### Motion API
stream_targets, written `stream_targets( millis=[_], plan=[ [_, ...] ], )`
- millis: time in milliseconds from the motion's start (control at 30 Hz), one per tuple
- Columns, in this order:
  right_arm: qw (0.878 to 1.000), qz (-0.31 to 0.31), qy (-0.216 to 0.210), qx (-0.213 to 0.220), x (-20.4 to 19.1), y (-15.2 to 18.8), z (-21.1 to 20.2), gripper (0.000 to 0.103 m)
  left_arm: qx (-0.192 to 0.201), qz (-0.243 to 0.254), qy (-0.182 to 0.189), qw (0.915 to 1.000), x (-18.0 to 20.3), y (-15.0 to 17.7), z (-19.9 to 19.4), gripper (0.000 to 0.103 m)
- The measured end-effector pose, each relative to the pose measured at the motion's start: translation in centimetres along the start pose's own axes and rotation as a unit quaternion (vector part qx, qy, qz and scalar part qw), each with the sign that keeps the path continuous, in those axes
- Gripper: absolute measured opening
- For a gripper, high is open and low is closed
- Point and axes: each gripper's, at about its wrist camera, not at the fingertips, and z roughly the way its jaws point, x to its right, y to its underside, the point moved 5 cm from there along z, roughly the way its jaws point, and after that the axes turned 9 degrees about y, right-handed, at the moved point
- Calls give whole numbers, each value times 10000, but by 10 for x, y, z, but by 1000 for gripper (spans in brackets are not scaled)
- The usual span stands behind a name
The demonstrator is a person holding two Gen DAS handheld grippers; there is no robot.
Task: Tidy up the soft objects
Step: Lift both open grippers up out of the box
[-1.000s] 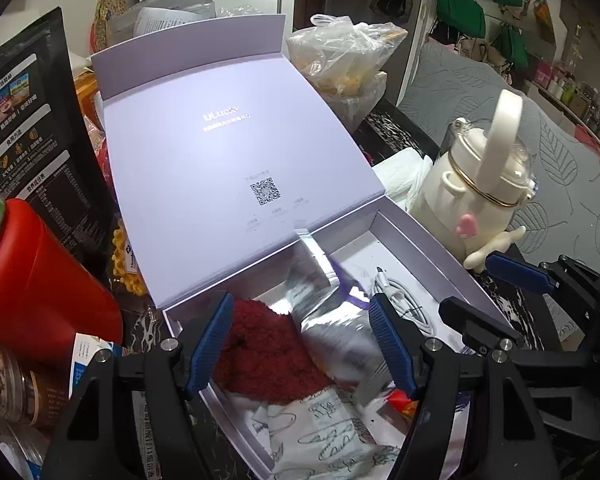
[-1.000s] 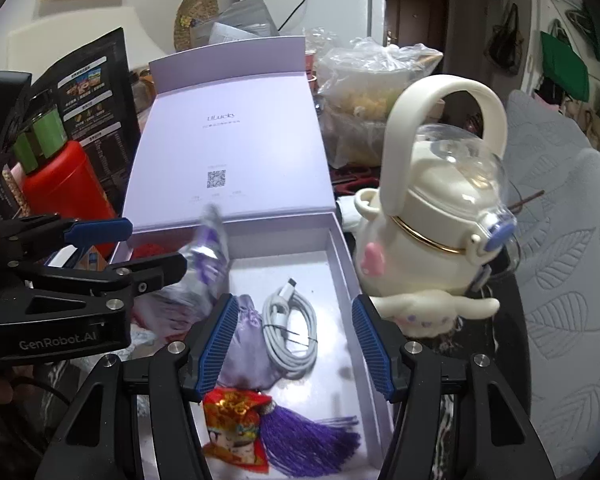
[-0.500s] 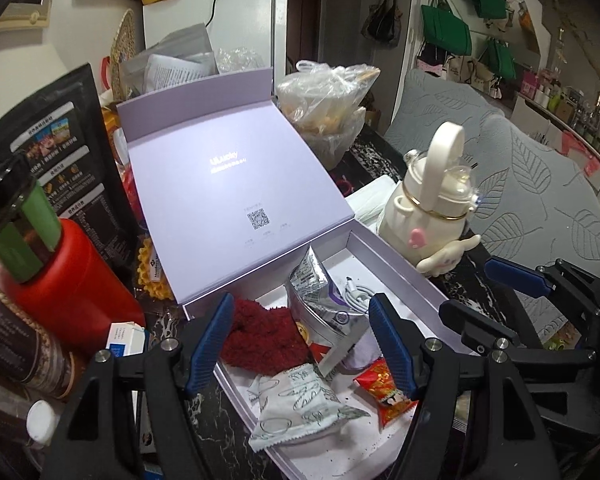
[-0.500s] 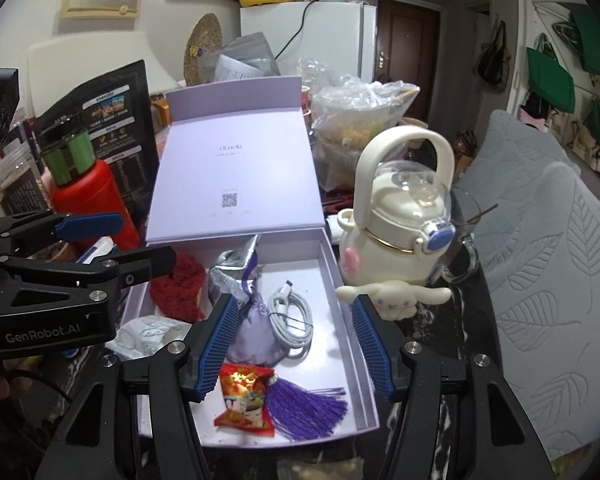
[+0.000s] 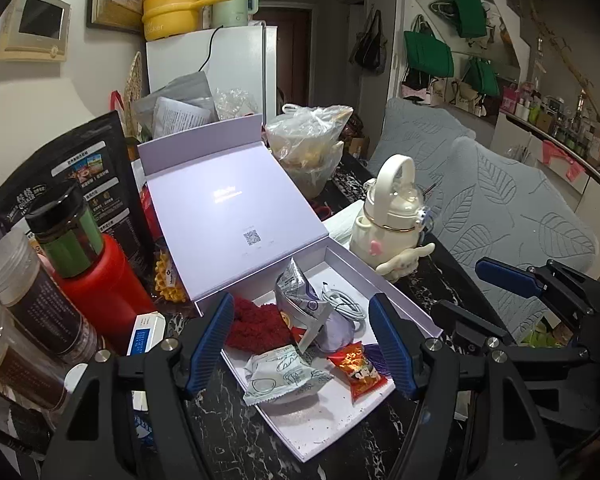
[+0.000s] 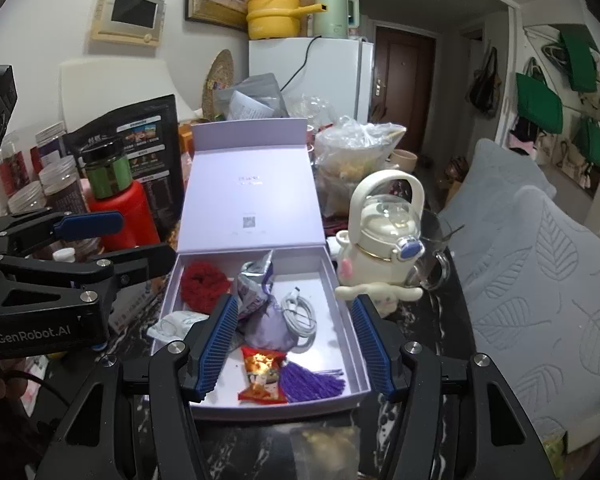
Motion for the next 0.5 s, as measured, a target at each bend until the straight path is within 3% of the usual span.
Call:
stream_targets(
  millis=[300,500],
  plan=[
    [9997,7,31,252,-3,5,-37,60,223,92,39,9997,13,8,-37,69],
    [9990,-29,32,436,-7,11,-61,65,322,103,63,9994,20,15,-58,69]
  ],
)
